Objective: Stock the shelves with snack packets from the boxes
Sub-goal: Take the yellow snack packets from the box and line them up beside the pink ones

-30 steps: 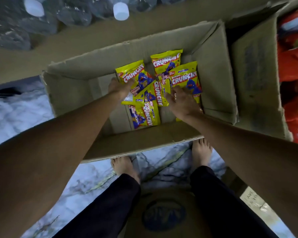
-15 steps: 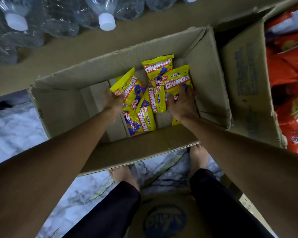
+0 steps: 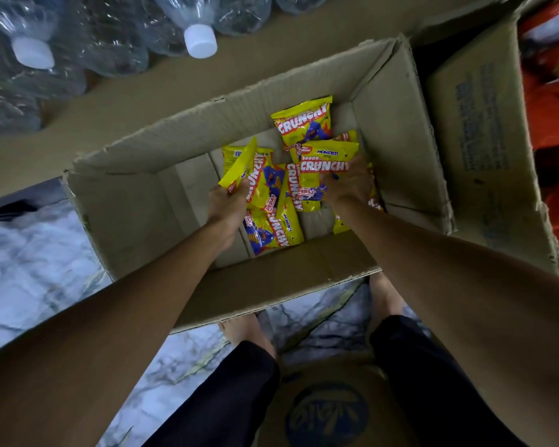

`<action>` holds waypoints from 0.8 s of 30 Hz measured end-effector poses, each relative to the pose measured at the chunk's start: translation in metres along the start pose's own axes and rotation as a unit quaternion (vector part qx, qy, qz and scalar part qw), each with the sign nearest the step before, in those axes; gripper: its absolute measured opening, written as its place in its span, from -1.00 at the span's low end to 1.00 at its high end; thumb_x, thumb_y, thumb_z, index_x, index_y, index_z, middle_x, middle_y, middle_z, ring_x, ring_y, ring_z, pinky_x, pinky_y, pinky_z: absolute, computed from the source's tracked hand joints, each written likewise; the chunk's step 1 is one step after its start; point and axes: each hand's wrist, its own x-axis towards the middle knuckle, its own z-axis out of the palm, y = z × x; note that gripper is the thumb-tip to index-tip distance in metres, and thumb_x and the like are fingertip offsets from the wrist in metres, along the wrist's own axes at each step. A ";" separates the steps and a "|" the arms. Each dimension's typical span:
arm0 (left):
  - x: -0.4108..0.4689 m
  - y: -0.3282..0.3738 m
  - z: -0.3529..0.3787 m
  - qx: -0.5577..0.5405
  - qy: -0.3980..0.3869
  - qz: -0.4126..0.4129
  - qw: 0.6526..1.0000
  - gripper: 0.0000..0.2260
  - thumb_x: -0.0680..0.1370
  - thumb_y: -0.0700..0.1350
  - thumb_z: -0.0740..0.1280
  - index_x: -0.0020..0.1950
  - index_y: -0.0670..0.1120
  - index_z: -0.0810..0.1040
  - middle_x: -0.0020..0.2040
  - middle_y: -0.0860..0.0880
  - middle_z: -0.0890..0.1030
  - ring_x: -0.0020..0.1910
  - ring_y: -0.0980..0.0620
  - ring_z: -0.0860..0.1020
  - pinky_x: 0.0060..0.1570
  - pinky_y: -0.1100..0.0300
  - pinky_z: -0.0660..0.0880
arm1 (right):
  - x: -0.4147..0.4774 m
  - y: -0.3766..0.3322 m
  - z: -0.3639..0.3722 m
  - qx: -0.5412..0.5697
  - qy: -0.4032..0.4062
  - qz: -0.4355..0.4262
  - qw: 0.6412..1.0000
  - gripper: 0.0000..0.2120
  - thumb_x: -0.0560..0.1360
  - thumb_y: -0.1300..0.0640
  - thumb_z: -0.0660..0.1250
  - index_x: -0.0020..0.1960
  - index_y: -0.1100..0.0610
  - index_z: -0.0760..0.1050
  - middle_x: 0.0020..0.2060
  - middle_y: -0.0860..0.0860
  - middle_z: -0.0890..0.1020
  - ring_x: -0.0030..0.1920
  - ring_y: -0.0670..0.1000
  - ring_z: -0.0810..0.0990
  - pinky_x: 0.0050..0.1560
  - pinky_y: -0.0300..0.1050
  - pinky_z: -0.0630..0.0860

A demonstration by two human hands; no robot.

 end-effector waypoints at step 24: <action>-0.292 0.121 -0.132 0.094 -0.079 0.093 0.988 -0.93 0.55 0.06 0.36 -0.02 0.11 0.60 0.03 -0.01 0.70 -0.05 -0.02 0.69 -0.01 -0.17 0.64 | -0.255 -0.098 -0.226 0.052 -0.124 -0.018 0.991 -0.46 0.41 -0.05 0.49 0.32 0.09 0.43 0.12 0.07 0.67 0.10 0.15 0.65 0.06 0.12 0.62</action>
